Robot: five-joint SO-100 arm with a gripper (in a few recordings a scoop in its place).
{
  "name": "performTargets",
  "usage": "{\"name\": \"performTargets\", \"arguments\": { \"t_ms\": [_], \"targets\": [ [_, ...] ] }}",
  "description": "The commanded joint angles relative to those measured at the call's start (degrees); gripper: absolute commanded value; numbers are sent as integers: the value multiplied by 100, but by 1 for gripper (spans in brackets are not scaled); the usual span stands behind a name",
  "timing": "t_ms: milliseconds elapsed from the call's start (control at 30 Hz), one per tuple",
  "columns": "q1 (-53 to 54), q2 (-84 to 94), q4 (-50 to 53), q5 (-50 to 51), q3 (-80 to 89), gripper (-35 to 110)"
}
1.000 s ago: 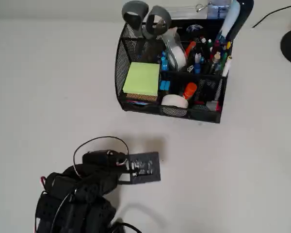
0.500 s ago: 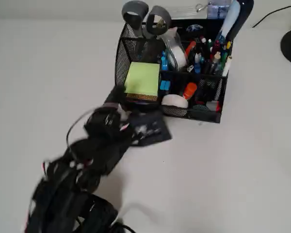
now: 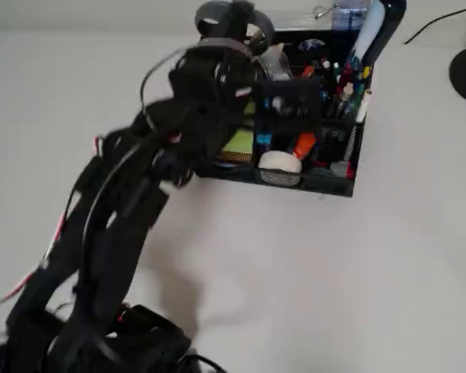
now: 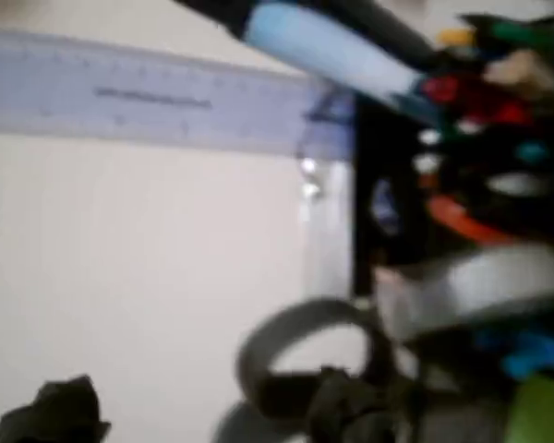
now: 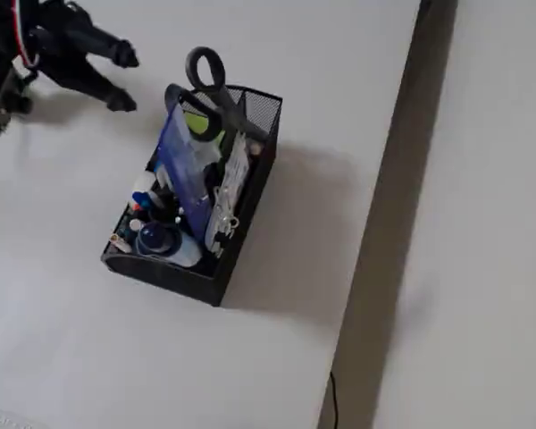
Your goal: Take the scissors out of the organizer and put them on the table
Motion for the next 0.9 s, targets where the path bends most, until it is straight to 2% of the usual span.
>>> {"name": "performTargets", "arguments": {
  "t_ms": [0, 367, 633, 867],
  "targets": [
    [-123, -448, 62, 202, -1187, 31],
    [-466, -817, 404, 272, -1477, 31],
    [-501, -923, 123, 272, -1547, 31],
    [-378, -1318, -237, 272, -1661, 21]
  ]
}}
